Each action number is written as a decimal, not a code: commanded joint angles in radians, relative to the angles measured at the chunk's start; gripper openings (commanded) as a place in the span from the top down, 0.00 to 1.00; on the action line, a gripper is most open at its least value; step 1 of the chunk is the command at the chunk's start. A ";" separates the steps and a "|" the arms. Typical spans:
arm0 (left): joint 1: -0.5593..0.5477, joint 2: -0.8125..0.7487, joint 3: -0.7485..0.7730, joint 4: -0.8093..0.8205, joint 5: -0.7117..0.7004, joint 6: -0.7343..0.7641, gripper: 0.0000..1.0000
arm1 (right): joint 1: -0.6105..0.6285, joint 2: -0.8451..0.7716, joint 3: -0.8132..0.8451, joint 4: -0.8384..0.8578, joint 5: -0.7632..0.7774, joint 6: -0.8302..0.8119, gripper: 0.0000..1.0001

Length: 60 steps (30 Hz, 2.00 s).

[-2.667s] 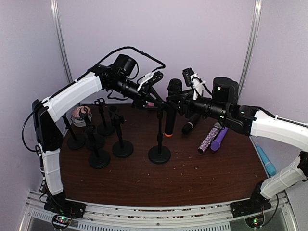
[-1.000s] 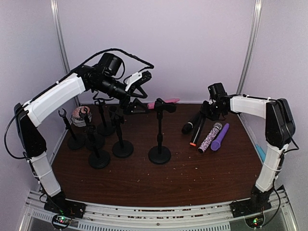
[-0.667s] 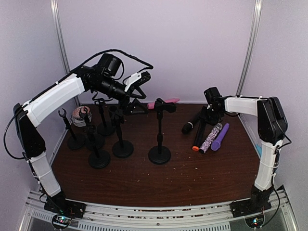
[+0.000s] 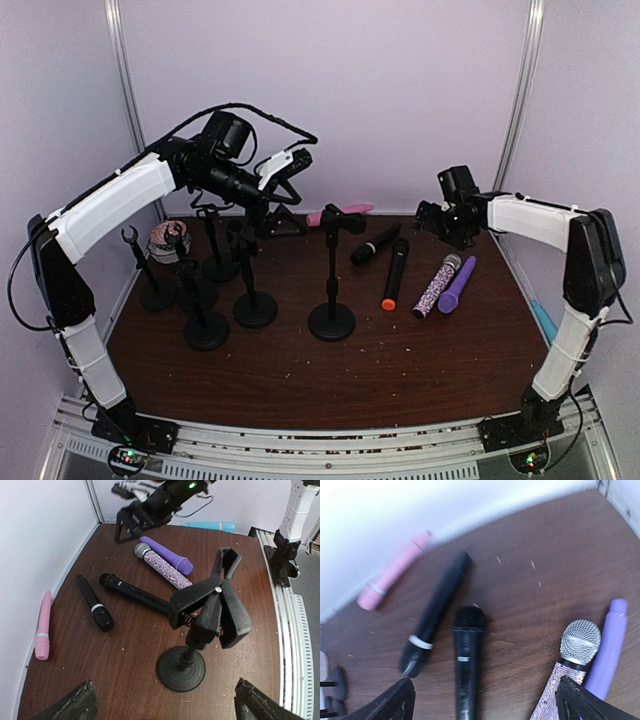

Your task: Remove the microphone from the stand

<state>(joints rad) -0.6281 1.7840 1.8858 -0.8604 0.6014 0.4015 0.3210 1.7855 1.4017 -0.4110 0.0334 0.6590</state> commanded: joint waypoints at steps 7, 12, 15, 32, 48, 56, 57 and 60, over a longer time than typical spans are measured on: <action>0.046 -0.030 -0.001 0.058 0.009 -0.055 0.02 | -0.004 -0.330 -0.176 0.271 -0.228 -0.057 0.00; 0.071 -0.037 -0.008 0.058 0.026 -0.070 0.02 | 0.278 -0.526 -0.325 0.194 0.135 -0.271 0.05; 0.085 -0.035 -0.002 0.058 0.035 -0.079 0.02 | 0.456 -0.632 -0.462 0.255 0.249 -0.293 0.09; 0.118 -0.050 -0.002 0.047 0.046 -0.101 0.02 | 0.759 -0.147 -0.189 0.237 0.379 -0.321 0.11; 0.145 -0.050 -0.011 0.028 0.059 -0.084 0.02 | 0.743 0.015 -0.120 0.271 0.398 -0.267 0.44; 0.144 -0.036 -0.010 0.027 0.069 -0.085 0.02 | 0.732 -0.042 -0.169 0.339 0.388 -0.291 0.86; 0.145 -0.035 -0.010 0.027 0.074 -0.086 0.02 | 0.729 -0.053 -0.171 0.344 0.389 -0.294 0.92; 0.145 -0.025 -0.012 0.027 0.094 -0.096 0.02 | 0.718 -0.090 -0.163 0.350 0.383 -0.300 1.00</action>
<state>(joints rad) -0.4908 1.7588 1.8828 -0.8391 0.6537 0.3115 1.0565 1.7710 1.2385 -0.1062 0.4046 0.3687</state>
